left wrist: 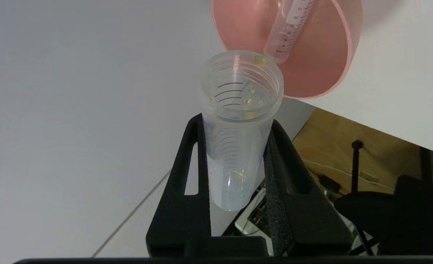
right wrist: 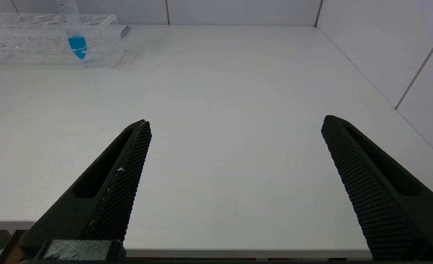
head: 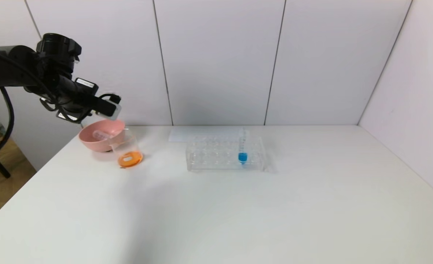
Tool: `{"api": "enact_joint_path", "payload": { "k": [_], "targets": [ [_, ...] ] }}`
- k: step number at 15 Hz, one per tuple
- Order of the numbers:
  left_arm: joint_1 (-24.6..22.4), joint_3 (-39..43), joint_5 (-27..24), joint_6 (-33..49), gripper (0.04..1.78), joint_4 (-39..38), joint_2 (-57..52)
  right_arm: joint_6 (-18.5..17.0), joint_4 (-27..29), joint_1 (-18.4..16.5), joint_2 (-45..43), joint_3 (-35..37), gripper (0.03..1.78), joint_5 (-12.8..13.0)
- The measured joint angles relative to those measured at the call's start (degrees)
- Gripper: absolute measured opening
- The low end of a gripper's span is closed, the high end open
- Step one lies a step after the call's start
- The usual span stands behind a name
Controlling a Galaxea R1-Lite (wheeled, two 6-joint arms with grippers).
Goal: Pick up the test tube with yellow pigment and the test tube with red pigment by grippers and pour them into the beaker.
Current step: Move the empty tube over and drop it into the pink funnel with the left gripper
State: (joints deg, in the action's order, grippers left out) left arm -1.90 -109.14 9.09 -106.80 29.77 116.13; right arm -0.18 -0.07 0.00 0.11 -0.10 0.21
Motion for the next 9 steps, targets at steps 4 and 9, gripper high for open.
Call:
{"api": "enact_joint_path", "payload": {
  "k": [4,9],
  "targets": [
    [-1.51,2.47,-5.90,10.03,0.44,0.52,-1.83,0.00,0.00,0.00,0.00,0.00,1.70,0.00],
    [-4.88,6.56,-16.36,17.83,0.44,-0.12,-4.39,0.00,0.00,0.00,0.00,0.00,1.70,0.00]
  ]
}}
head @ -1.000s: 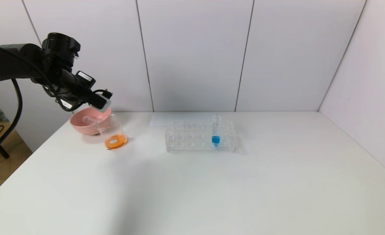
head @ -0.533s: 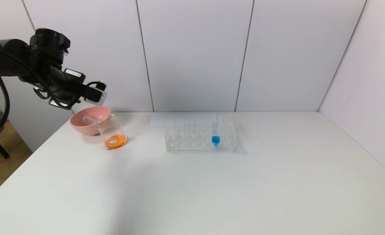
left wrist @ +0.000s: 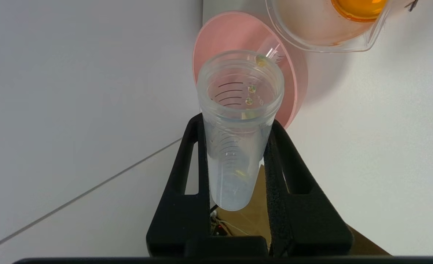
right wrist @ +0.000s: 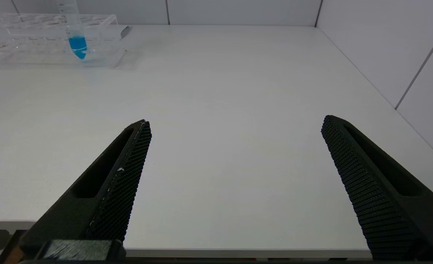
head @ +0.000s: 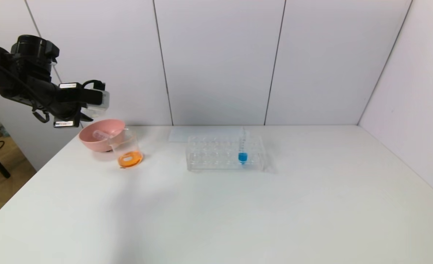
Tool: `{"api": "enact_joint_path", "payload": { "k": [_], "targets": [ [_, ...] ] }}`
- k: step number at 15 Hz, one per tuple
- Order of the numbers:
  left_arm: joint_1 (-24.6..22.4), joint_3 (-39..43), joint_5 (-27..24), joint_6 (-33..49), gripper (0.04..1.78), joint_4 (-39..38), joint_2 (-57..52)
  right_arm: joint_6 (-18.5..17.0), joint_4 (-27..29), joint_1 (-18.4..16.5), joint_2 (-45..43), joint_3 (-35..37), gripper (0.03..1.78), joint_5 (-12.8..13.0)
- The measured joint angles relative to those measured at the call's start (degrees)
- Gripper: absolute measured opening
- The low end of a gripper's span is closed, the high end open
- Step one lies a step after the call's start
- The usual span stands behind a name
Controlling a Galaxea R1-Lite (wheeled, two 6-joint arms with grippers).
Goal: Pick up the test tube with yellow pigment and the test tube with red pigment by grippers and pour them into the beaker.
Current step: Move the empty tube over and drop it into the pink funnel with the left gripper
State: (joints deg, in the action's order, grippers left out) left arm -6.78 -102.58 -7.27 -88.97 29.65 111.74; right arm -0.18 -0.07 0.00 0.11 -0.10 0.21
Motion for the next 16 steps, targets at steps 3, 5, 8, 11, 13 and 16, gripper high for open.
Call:
{"api": "enact_joint_path", "payload": {
  "k": [3,5,8,11,13,16],
  "targets": [
    [-1.99,2.58,-4.22,3.79,0.44,-2.41,-1.79,0.00,0.00,0.00,0.00,0.00,1.70,-0.02],
    [-2.91,5.42,-6.38,7.91,0.44,-7.50,-2.93,0.00,0.00,0.00,0.00,0.00,1.70,0.00],
    [-3.77,8.70,-9.65,15.98,0.44,-15.62,-3.97,0.00,0.00,0.00,0.00,0.00,1.70,0.00],
    [-6.17,9.89,-15.19,24.92,0.44,-20.39,-4.85,0.02,0.00,0.00,0.00,0.00,1.70,-0.02],
    [-7.19,10.39,-16.76,31.50,0.44,-23.48,-5.32,0.00,0.00,0.00,0.00,0.00,1.70,0.01],
    [-7.63,12.20,-16.74,41.97,0.44,-28.94,-5.46,0.00,0.00,0.00,0.00,0.00,1.70,0.00]
  ]
}}
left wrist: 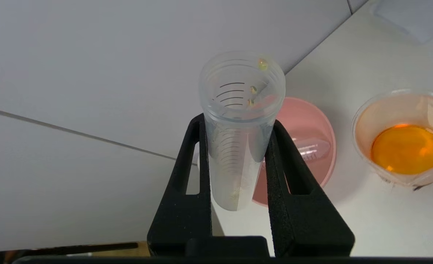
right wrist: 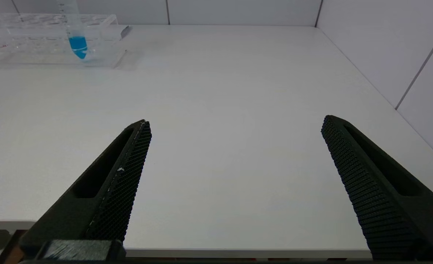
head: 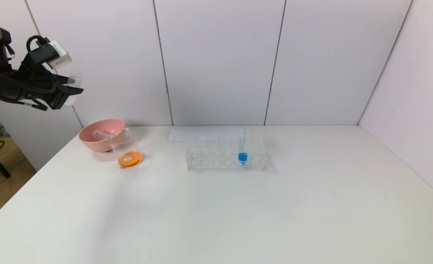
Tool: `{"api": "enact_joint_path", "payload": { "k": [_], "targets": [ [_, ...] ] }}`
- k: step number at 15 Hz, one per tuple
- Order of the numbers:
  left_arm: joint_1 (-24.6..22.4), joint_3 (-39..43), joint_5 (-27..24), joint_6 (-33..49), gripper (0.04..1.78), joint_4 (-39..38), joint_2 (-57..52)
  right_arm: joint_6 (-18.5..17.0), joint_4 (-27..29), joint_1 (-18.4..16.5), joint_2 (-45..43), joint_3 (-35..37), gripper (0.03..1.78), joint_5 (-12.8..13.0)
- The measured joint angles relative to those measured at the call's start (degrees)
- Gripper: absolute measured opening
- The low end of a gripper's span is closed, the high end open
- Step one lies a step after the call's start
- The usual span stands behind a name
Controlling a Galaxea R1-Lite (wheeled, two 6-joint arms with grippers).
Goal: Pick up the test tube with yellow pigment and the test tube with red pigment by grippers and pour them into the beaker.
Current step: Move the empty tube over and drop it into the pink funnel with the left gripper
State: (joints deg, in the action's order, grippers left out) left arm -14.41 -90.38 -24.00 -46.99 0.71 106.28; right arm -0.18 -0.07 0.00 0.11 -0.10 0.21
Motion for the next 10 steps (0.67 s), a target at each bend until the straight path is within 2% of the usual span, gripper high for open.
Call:
{"api": "enact_joint_path", "payload": {
  "k": [5,10],
  "targets": [
    [-0.28,4.22,0.59,19.46,0.44,-14.73,1.69,0.00,0.00,0.00,0.00,0.00,1.70,0.00],
    [-0.30,7.11,6.25,34.76,0.44,-20.85,4.45,0.00,0.00,0.00,0.00,0.00,1.70,0.01]
  ]
}}
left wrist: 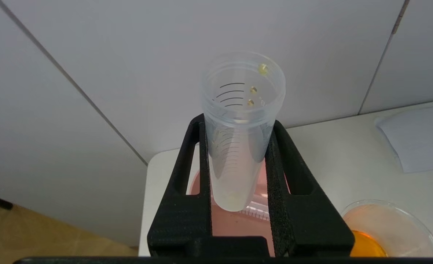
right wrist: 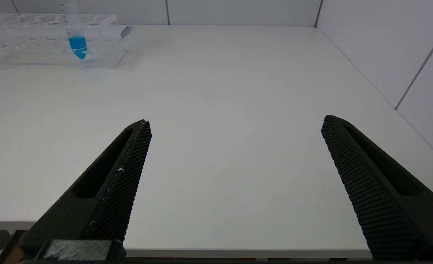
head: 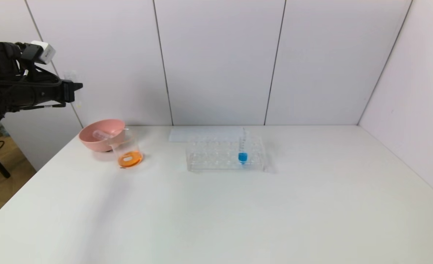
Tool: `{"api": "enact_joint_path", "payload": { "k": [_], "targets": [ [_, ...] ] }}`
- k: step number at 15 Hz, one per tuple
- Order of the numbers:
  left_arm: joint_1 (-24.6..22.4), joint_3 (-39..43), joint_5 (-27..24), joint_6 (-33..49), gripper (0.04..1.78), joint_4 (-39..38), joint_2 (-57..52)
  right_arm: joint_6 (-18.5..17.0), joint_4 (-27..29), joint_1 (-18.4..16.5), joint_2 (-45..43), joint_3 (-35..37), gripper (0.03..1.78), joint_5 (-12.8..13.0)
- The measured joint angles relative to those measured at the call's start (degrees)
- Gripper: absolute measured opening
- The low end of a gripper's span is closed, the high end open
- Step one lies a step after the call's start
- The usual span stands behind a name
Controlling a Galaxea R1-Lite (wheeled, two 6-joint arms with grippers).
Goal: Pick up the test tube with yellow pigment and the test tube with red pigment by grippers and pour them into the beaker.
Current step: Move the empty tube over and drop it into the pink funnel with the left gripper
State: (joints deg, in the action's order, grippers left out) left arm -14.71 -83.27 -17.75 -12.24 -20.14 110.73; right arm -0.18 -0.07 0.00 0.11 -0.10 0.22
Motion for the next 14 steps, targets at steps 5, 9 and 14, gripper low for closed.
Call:
{"api": "enact_joint_path", "payload": {
  "k": [5,9,14],
  "targets": [
    [0.16,7.01,1.93,10.35,0.44,-5.85,2.30,0.02,0.00,0.00,0.00,0.00,1.70,-0.01],
    [0.48,8.41,1.77,10.01,0.44,-11.58,6.12,0.02,0.00,0.00,0.00,0.00,1.70,-0.01],
    [1.44,8.85,1.68,10.20,0.44,-14.36,10.08,0.00,0.00,0.00,0.00,0.00,1.70,-0.04]
  ]
}}
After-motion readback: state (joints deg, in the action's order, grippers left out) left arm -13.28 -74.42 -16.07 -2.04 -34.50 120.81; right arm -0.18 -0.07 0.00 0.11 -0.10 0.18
